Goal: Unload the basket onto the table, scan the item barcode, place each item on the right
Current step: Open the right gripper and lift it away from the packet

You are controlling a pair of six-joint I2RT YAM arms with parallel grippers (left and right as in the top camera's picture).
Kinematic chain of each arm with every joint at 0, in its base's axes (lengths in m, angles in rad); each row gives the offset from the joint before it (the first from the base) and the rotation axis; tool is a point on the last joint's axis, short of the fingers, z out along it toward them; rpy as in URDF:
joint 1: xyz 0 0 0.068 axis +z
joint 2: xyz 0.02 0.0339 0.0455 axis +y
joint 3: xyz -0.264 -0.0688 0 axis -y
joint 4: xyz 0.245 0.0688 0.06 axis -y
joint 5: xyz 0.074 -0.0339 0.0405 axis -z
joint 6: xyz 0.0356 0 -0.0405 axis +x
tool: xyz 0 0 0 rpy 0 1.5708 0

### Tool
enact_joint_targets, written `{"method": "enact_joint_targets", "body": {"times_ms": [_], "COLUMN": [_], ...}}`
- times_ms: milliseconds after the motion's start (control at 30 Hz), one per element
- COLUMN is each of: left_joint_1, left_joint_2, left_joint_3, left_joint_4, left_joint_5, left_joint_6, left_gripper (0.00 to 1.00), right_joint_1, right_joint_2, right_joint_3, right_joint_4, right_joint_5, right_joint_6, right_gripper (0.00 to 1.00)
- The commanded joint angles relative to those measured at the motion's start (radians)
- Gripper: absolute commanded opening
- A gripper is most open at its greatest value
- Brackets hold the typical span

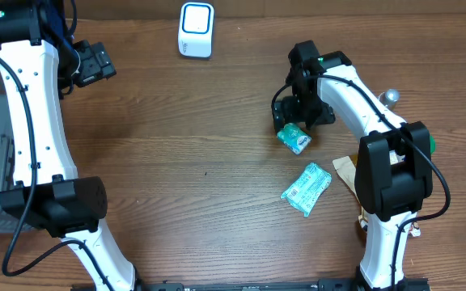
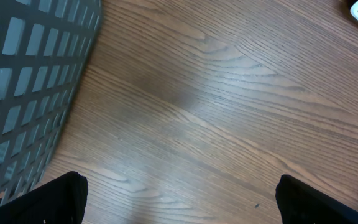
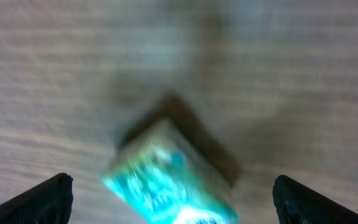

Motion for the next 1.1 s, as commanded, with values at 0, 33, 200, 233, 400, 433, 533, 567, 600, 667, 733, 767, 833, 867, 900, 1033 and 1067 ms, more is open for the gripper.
{"method": "enact_joint_targets", "body": {"times_ms": [0,33,200,233,400,433,533,567,600,667,733,767,833,867,900,1033,1067], "left_joint_1": [0.000,0.000,0.000,0.000,0.000,0.000,0.000,0.000,0.000,0.000,0.000,0.000,0.000,0.000,0.000,0.000,0.000], "left_joint_2": [-0.023,-0.023,-0.023,-0.023,-0.023,-0.023,-0.023,-0.023,-0.023,-0.023,-0.023,-0.023,-0.023,-0.023,-0.023,-0.023,-0.023], "left_joint_3": [-0.004,-0.004,-0.004,-0.004,-0.004,-0.004,-0.004,-0.004,-0.004,-0.004,-0.004,-0.004,-0.004,-0.004,-0.004,-0.004,-0.004], "left_joint_4": [-0.002,-0.002,-0.002,-0.002,-0.002,-0.002,-0.002,-0.002,-0.002,-0.002,-0.002,-0.002,-0.002,-0.002,-0.002,-0.002,-0.002], "left_joint_5": [0.001,0.001,0.002,0.001,0.001,0.001,0.001,0.002,0.001,0.001,0.001,0.001,0.001,0.001,0.002,0.001,0.002], "left_joint_6": [0.004,0.004,0.004,0.004,0.004,0.004,0.004,0.004,0.004,0.004,0.004,0.004,0.004,0.004,0.004,0.004,0.004], "left_gripper": [1.00,1.00,0.99,1.00,1.00,1.00,0.99,1.00,0.99,1.00,0.99,1.00,1.00,1.00,1.00,1.00,1.00], "right_joint_1": [0.002,0.002,0.002,0.002,0.002,0.002,0.002,0.002,0.002,0.002,0.002,0.002,0.002,0.002,0.002,0.002,0.002], "right_joint_2": [0.002,0.002,0.002,0.002,0.002,0.002,0.002,0.002,0.002,0.002,0.002,0.002,0.002,0.002,0.002,0.002,0.002], "right_joint_3": [0.000,0.000,0.000,0.000,0.000,0.000,0.000,0.000,0.000,0.000,0.000,0.000,0.000,0.000,0.000,0.000,0.000], "right_joint_4": [0.049,0.072,0.165,0.180,0.220,0.220,0.222,0.223,0.222,0.222,0.222,0.223,0.222,0.222,0.222,0.223,0.222], "right_joint_5": [-0.005,-0.004,-0.005,-0.005,-0.004,-0.004,-0.005,-0.004,-0.005,-0.004,-0.005,-0.005,-0.005,-0.004,-0.005,-0.005,-0.005], "right_joint_6": [0.010,0.010,0.010,0.010,0.010,0.010,0.010,0.010,0.010,0.010,0.010,0.010,0.010,0.010,0.010,0.010,0.010], "right_gripper": [1.00,1.00,1.00,1.00,1.00,1.00,1.00,1.00,1.00,1.00,1.00,1.00,1.00,1.00,1.00,1.00,1.00]}}
